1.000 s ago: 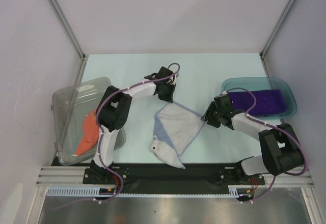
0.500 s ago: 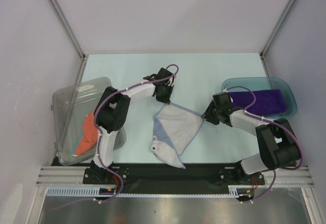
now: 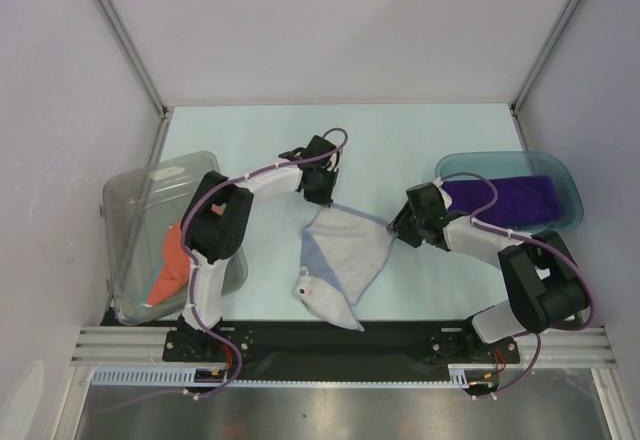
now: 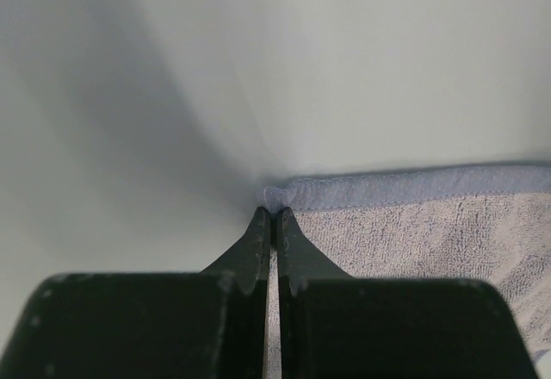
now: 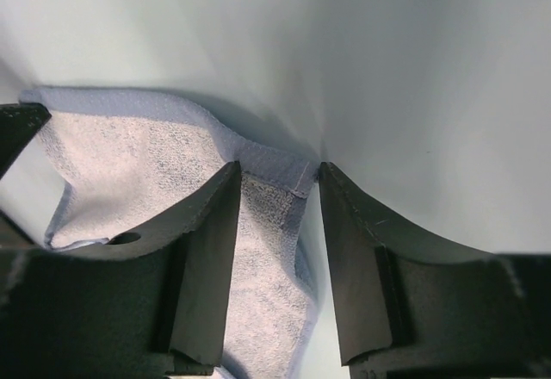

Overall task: Fold and stack the towels
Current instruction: Flatten out the crumpled towel

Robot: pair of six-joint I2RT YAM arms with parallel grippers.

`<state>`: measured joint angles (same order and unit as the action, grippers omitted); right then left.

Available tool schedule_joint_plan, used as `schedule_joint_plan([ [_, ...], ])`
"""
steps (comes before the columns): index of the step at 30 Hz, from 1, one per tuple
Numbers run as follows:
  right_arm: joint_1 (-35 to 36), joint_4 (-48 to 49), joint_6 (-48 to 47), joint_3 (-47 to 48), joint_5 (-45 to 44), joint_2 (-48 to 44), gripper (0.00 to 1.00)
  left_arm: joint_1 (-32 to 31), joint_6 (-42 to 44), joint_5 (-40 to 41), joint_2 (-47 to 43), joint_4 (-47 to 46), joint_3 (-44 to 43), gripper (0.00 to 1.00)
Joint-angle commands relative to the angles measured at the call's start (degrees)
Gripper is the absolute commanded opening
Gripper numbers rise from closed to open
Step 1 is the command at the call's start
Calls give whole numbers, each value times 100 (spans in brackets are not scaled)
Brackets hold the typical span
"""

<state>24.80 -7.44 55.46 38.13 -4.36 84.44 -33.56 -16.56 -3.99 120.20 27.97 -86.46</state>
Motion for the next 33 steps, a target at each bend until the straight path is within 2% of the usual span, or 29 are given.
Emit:
schedule_joint_plan([
  [1, 52, -723, 298, -104, -206, 143, 50, 16, -102, 170, -243, 368, 190, 0],
  [2, 69, -776, 377, -104, -223, 64, 54, 16, -120, 179, -243, 385, 217, 0],
  [7, 60, -979, 430, -130, -486, -226, 56, 16, -146, 258, -287, 412, 296, 0],
  [17, 16, -320, 808, -253, -513, -112, 48, 16, -269, 74, -410, 253, 463, 0],
  [24, 52, -196, 1204, -297, -470, 19, 48, 16, -313, 12, -427, 227, 480, 0],
  [29, 52, 252, 1379, -385, -250, 274, 47, 16, -374, -93, -366, 200, 463, 0],
  [31, 69, 244, 1511, -403, -328, 274, 45, 16, -383, -102, -348, 200, 454, 0],
  [33, 60, 269, 1529, -464, -372, 222, 33, 16, -392, -67, -375, 200, 454, 0],
])
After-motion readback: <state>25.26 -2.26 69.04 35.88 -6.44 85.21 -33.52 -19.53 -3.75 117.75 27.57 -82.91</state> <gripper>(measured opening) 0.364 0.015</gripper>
